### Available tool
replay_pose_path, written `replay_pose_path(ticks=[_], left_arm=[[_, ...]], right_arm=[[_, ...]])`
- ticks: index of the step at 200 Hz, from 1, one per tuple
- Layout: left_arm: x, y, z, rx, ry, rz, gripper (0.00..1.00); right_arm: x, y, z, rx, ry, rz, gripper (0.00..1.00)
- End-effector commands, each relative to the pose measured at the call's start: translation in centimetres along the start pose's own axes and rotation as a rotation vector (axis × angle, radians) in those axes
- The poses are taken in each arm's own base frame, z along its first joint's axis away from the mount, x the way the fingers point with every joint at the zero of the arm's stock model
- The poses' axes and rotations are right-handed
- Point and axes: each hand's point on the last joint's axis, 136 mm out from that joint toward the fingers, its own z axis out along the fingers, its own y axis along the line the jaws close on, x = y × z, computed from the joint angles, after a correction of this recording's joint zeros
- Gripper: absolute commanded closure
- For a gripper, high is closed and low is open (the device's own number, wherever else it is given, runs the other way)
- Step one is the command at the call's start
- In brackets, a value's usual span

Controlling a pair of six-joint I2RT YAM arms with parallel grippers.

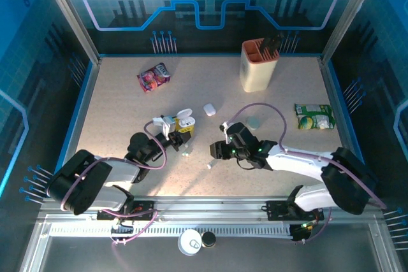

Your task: Insert the wireless bluetooth earbuds into the charging case

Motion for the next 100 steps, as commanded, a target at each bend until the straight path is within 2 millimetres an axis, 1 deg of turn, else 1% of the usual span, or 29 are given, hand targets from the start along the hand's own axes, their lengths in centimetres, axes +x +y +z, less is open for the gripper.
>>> replay_pose_path(ticks=[1,22,51,79,100], left_arm=[[-1.0,0.1,-0.4,-0.009,-0.04,0.004,0.67],[-1.2,0.1,-0.4,-0.008,-0.042,0.008,0.67],[-1.2,0.2,-0.5,-0.011,-0.038,0.01,0.66],[-1.0,0.2,-0.6,-0.018,-0.026,0.017,0.66],[-1.0,0.2,-0.6,-0.017,-0.023,0.018,0.66]], right_arm=[[1.2,2.0,1.1,-0.09,0.086,0.041,0.55],[2.3,2.3,2.4,-0.111,0.148,0.044,0.54],[3.2,2.6,3.8,-0.116,0.21,0.057,0.56],[3.6,2.6,4.3,-0.113,0.22,0.048,0.58],[3.9,2.1,4.5,-0.091,0.235,0.02,0.58]])
